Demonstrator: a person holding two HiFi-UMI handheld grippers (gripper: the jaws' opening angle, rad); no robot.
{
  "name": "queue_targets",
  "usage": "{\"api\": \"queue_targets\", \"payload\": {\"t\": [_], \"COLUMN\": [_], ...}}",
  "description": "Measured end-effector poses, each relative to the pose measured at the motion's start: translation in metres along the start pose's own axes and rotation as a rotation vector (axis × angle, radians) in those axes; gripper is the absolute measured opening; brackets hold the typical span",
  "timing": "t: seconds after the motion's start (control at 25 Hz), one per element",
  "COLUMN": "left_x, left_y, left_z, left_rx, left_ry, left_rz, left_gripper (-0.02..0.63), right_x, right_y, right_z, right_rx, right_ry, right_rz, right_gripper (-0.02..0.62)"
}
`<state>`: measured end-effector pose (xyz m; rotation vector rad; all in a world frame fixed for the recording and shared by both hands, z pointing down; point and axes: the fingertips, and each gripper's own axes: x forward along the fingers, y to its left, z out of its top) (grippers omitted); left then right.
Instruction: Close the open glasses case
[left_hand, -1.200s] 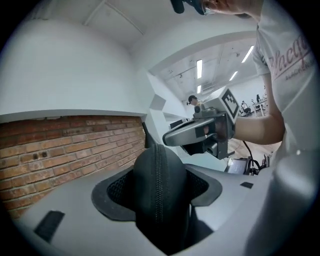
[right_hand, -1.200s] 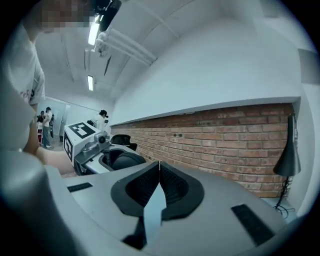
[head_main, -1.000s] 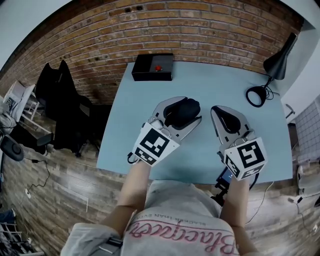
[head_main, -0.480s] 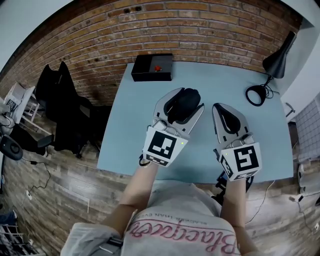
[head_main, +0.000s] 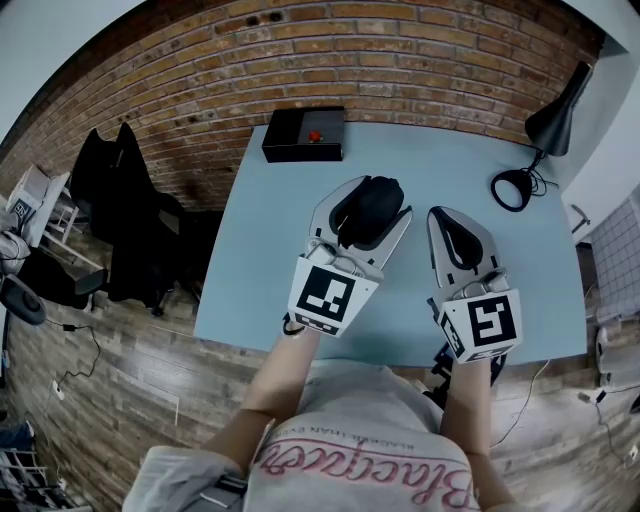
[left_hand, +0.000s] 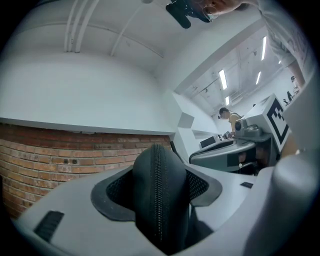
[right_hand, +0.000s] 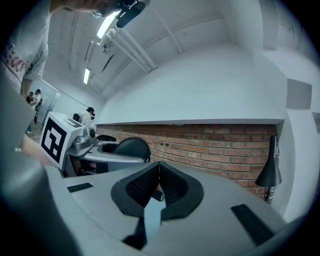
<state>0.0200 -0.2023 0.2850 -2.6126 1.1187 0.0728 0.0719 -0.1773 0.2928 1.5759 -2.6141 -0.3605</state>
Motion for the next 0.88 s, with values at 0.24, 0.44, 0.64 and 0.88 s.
{"api": "queue_targets", "payload": {"t": [0.24,0.44,0.64,0.88], "left_x": [-0.0017,-0.0036,-0.0033,-0.0002], "left_y": [0.0046,0.0046,0.0027,-0.0003], "left_z": [-0.0003,0.0008,0.0017,0.0036], "left_rx": [-0.020,-0.034,-0.053,-0.048], "left_ry": [-0.004,-0.007,-0.012,-0.009], "left_rz": [0.005,0.001,-0.007,-0.015], "left_gripper": [0.273,0.273,0.273,0.273], "right_x": [0.0005,-0.0006,-0.0012,-0.0047], "right_y": [0.0036,0.0070,0.0086,0.0050], "right_z": [0.0033,0.0056,0.0050,0.0072], "right_rx": [-0.008,-0.015,-0.014,-0.010], "right_ry": [-0.020,-0.020,-0.010,-0.004], "right_rz": [0.008,0.001,-0.008,-0.015], "right_gripper": [0.020,0.020,0.020,0.020]}}
